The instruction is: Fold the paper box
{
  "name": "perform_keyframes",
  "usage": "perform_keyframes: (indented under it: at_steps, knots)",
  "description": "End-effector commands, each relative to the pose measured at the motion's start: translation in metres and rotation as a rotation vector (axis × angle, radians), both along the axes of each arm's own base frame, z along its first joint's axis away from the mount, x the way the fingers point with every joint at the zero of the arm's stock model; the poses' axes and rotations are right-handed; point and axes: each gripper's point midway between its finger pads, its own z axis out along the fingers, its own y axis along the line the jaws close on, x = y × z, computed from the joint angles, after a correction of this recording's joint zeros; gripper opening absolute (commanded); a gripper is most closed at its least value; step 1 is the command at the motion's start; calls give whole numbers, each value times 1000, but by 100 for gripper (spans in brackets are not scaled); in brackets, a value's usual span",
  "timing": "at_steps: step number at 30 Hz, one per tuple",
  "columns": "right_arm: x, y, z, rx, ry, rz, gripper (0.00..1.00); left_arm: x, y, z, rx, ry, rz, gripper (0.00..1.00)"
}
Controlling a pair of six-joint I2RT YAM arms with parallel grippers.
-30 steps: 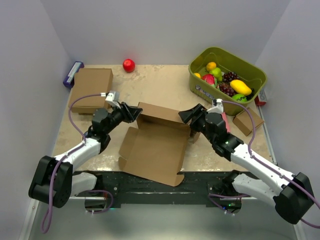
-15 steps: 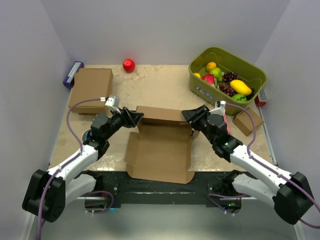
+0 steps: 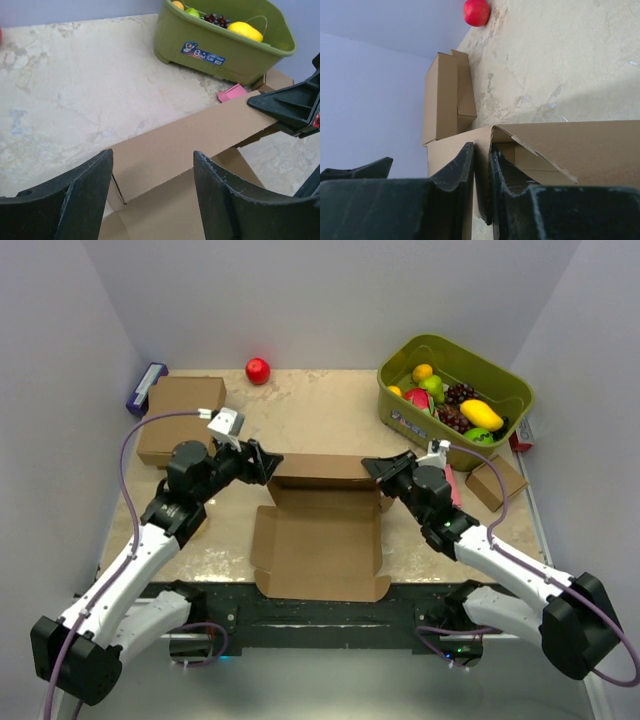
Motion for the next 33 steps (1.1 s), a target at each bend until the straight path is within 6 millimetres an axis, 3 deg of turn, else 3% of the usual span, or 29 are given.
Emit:
perform_keyframes:
  at_steps: [1,7,13,19,29,32,33]
  knots:
    - [8,5,13,37,-35,0,11,-5,-6,-8,259,-51,-89,69]
    - [16,6,8,49,-14,-17,8,-22,-58,-19,537,-240,-227,70]
    - [21,11,10,53,-13,-6,8,-21,-74,-28,667,-349,-233,72]
    - [20,14,8,71,-14,16,8,-15,-75,-32,836,-463,-132,73]
    - [18,15,10,79,-19,36,9,-2,-73,-53,965,-462,-76,75]
    - [16,13,9,73,-18,35,10,4,-71,-58,1005,-450,-44,70]
    - [16,12,9,70,-20,29,11,6,-71,-61,1017,-444,-39,64]
